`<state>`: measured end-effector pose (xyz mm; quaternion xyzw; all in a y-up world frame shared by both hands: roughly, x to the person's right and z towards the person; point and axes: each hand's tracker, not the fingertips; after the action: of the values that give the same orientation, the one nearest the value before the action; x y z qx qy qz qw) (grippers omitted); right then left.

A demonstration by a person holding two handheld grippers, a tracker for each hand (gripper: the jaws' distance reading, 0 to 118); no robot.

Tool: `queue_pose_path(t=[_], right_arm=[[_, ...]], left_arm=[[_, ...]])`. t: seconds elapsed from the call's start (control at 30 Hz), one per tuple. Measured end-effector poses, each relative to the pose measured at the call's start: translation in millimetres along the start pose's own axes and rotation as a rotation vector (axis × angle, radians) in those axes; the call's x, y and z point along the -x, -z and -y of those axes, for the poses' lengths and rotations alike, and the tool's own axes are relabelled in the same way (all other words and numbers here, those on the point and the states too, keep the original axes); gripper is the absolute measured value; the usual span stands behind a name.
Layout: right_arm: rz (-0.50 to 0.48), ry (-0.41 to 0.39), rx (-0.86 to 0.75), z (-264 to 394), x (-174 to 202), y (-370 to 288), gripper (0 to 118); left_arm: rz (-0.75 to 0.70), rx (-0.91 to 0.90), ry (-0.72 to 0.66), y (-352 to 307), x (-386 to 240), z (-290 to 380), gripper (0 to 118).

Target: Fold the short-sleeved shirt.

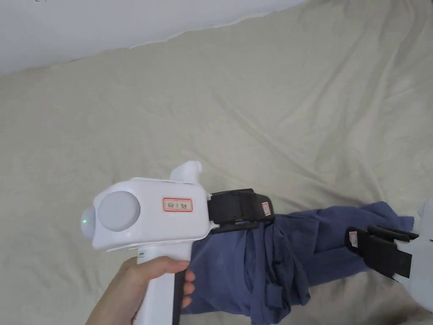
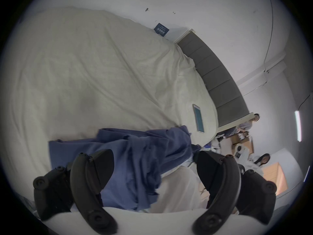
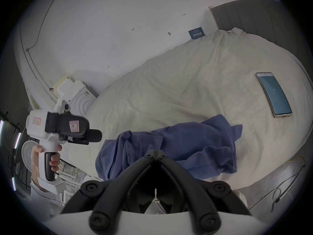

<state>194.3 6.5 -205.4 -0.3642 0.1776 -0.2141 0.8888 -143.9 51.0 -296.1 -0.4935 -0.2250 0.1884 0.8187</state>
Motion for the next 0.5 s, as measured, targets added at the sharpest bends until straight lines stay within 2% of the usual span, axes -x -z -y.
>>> queue_pose_path(t=[0.1, 0.13, 0.2, 0.23, 0.33, 0.5], right_arm=[[0.011, -0.003, -0.013, -2, -2, -5, 0], [0.014, -0.003, -0.014, -2, -3, -6, 0], [0.016, 0.002, -0.018, -1, -5, -7, 0], [0.019, 0.006, -0.018, 0, -5, -7, 0], [0.022, 0.009, -0.017, 3, -5, -7, 0], [0.034, -0.011, 0.001, 6, -4, -6, 0]], left_arm=[[-0.083, 0.0, 0.02, -10, 12, 10, 97], [-0.078, -0.005, 0.013, -12, 16, 15, 77], [-0.051, -0.027, -0.04, -14, 32, 24, 17], [-0.05, -0.033, -0.086, -11, 37, 28, 4], [-0.111, -0.024, -0.076, -4, 42, 44, 2], [-0.079, -0.035, -0.126, 15, 52, 65, 0]])
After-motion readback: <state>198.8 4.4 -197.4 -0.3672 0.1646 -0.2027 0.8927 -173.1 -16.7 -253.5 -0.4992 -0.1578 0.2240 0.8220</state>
